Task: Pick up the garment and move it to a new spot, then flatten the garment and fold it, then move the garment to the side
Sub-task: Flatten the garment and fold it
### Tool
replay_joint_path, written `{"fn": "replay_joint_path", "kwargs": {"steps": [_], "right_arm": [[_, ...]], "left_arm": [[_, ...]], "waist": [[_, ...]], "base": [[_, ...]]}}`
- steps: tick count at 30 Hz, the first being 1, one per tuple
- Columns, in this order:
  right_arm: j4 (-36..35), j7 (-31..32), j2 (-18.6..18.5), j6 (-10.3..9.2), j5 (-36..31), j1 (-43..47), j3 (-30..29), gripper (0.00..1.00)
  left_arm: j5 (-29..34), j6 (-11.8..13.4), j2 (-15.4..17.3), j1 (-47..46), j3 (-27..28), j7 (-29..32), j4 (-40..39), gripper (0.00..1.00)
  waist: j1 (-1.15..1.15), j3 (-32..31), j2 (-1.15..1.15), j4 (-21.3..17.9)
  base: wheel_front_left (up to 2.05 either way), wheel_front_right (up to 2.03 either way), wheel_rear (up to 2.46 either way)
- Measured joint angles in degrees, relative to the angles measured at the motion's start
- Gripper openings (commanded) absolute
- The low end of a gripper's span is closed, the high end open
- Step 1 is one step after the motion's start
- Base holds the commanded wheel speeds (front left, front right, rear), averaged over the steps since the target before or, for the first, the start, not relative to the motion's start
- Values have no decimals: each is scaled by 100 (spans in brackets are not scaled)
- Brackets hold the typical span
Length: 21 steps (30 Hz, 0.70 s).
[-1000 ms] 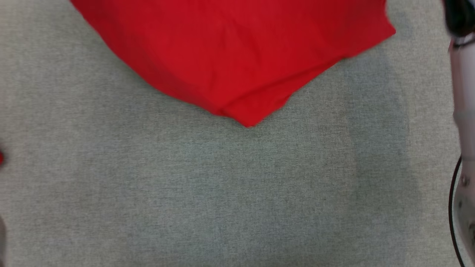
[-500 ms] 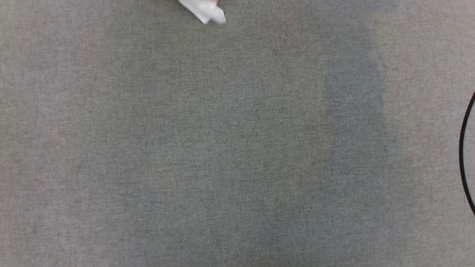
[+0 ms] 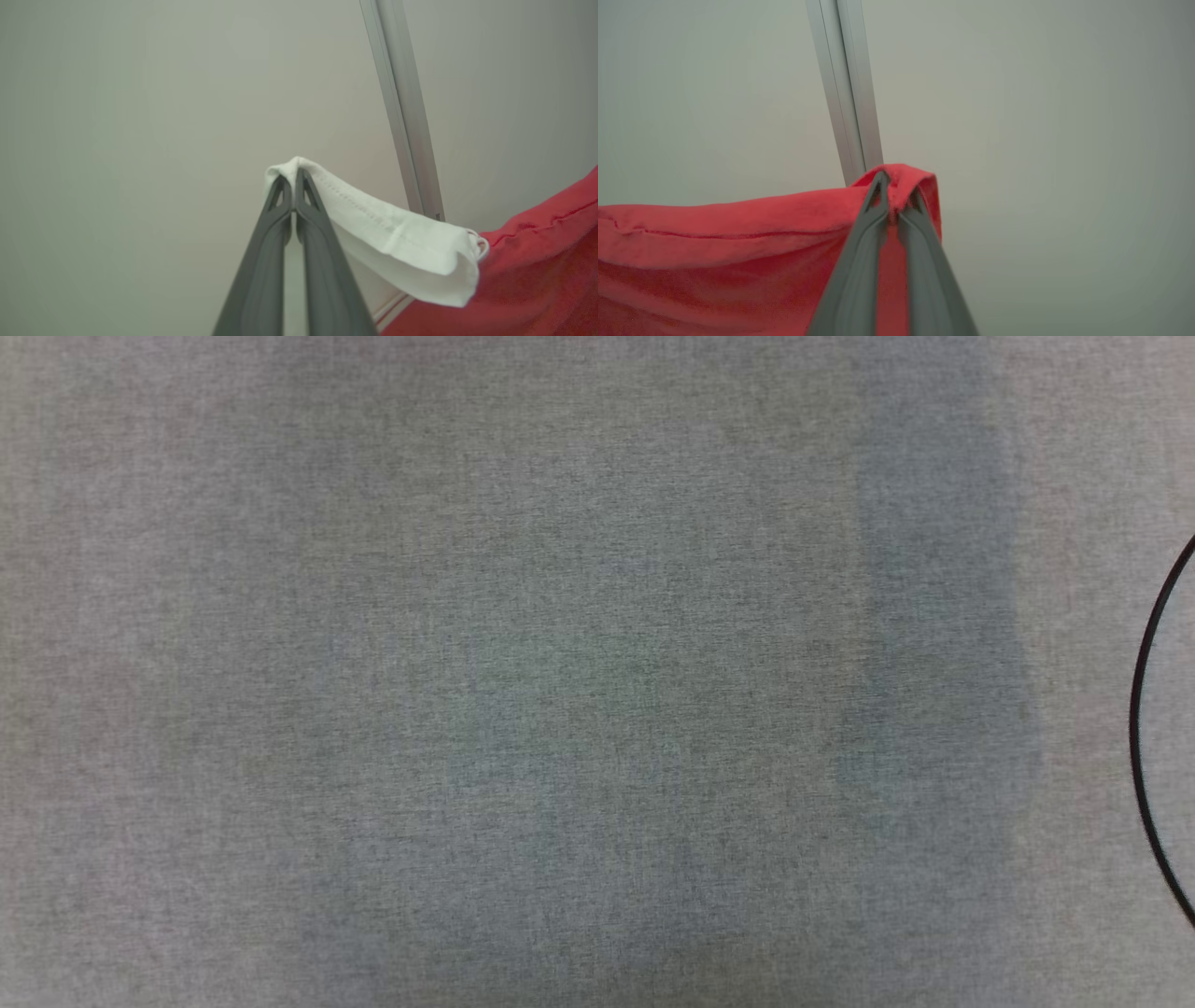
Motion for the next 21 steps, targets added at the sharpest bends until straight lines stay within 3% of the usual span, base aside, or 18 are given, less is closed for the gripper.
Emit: {"fn": "replay_joint_path", "kwargs": {"steps": [8, 21], "right_arm": [[-319, -354, -41, 0, 527, 1322, 495, 0], [-1909, -424, -366, 0, 1323, 4469, 1115, 0]], "left_arm": [[-359, 316, -86, 1596, 165, -793, -301, 0], [-914, 1239, -178, 5264, 234, -1308, -1789, 0]], "waist": [[0, -203, 0, 151], [0, -1085, 0, 400]], "base": [[0, 0, 0], [0, 0, 0]]}}
